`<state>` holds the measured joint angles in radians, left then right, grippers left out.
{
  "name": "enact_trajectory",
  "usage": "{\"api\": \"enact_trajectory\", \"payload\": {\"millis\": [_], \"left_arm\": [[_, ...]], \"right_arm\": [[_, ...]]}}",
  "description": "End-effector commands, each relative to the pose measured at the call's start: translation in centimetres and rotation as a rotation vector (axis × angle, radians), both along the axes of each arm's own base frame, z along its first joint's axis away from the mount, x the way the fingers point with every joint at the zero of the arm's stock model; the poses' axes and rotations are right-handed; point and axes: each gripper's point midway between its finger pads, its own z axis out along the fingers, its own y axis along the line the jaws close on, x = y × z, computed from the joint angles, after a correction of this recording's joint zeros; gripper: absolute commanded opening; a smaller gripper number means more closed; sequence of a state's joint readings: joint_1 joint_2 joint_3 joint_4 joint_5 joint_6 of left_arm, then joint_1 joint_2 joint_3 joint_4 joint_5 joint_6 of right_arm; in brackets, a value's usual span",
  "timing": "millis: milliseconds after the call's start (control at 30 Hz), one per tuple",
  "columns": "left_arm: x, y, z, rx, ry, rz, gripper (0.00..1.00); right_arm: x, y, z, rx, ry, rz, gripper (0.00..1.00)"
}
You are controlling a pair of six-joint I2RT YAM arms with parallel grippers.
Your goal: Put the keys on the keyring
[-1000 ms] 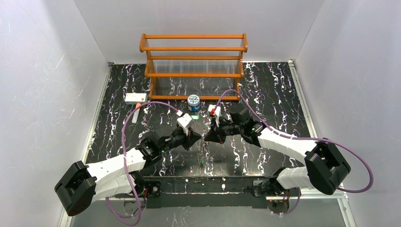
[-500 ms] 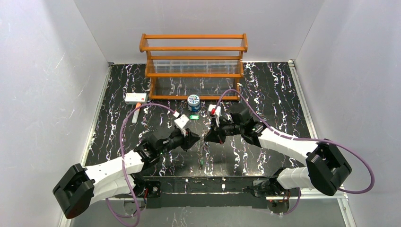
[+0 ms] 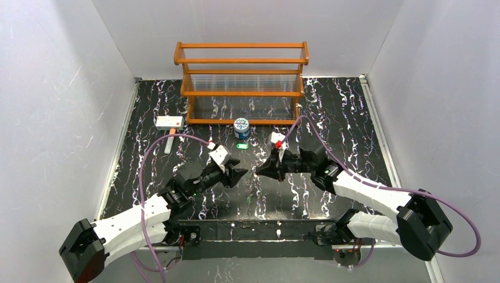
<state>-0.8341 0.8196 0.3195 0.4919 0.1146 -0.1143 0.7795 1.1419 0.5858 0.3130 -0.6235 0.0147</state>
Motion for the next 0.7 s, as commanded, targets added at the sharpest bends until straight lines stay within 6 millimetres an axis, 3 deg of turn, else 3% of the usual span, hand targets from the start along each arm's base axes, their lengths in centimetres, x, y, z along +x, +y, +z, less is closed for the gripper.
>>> {"api": "enact_trajectory", "payload": {"millis": [0,333,667], "left_arm": [[-0.6,-0.2,0.9,0.027,-0.106,-0.076,0.45],[-3.5,-1.3,1.7,0.070,-0.319,-0.310,0.40],[-5.1,-2.7,1.3,0.048,-0.346,-0.444,0.32]], "right_arm": [[-0.1,0.3,2.8,0.135,-0.203,0.040,0.01],[-1.2,0.0,2.7,0.207,-0.342,0.112,0.01],[-3.0,-0.1,2.4,0.225,-0.428,0.237,0.01]]}}
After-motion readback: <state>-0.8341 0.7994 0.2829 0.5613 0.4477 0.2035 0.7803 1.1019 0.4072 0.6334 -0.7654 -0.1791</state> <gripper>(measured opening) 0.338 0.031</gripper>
